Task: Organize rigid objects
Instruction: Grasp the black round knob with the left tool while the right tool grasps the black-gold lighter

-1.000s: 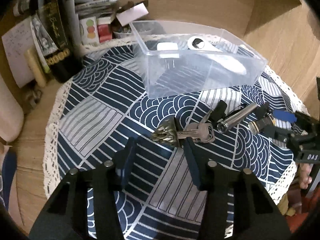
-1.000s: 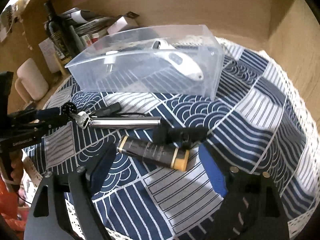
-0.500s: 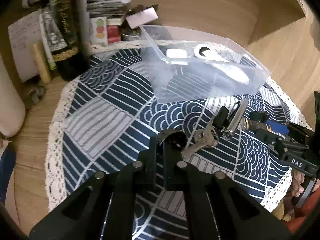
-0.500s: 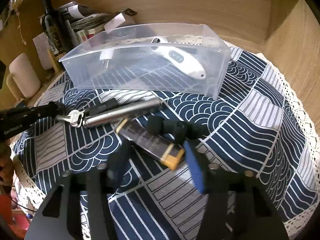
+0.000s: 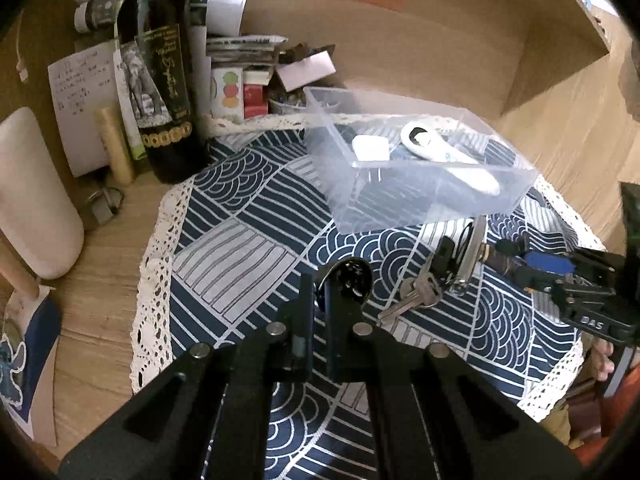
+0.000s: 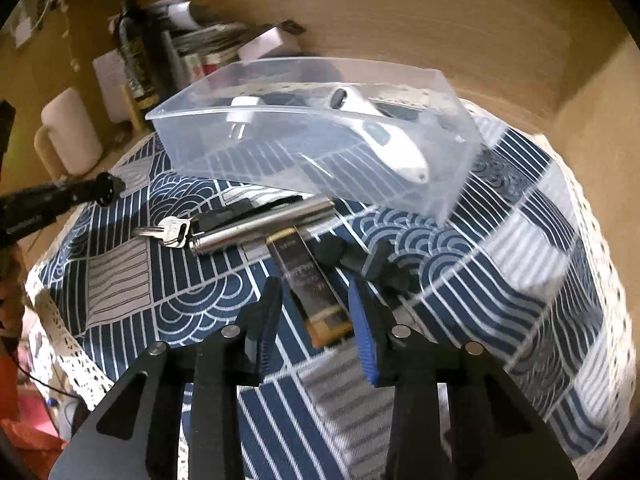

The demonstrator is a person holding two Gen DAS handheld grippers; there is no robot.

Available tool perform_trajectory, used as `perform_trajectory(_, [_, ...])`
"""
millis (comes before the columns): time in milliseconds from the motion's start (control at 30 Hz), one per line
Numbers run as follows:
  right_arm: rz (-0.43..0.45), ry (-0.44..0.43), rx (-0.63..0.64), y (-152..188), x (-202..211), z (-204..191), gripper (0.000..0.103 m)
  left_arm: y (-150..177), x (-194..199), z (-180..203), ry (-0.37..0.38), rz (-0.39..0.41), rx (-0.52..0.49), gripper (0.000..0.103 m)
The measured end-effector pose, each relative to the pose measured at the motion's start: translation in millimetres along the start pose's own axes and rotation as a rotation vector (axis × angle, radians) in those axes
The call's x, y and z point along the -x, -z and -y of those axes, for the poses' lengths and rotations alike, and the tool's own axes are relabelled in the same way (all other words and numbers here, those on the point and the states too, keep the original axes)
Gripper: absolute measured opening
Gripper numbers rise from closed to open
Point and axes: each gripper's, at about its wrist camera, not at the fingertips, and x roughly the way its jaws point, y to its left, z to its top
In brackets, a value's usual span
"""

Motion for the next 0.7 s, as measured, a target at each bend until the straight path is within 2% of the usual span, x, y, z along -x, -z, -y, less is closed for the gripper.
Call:
perform_trajectory(100, [-0.042, -0.024, 0.047, -6.3, -16.6, -3.1, 0.031, -2.7, 5.8, 3.9, 0.002, 0.019, -0.003, 0.003])
perform_trajectory(233, [-0.028, -0.029, 0.056, -6.0, -17.9, -4.2, 0.022, -8.2, 15.0, 9.1, 0.005, 0.052, -0.007, 0.003])
perform_trajectory(300, [-0.011, -0.035, 0.049, -4.8, -13.3, -3.2, 0.022, -12.0, 18.8, 11.5, 0.008, 0.066, -0.011, 0.003])
perform_trajectory(500, [0.090, -0.032, 0.044, -10.4, 17.6, -5.3, 0.022, -26.5, 26.5, 19.0, 0.016, 0.110, -0.021, 0.003])
perform_trajectory(700, [0.220, 0.000, 0.041, -34.7, 47.0, 2.5, 0.022, -47.3, 32.3, 27.5, 0.020, 0.165, -0.039, 0.003])
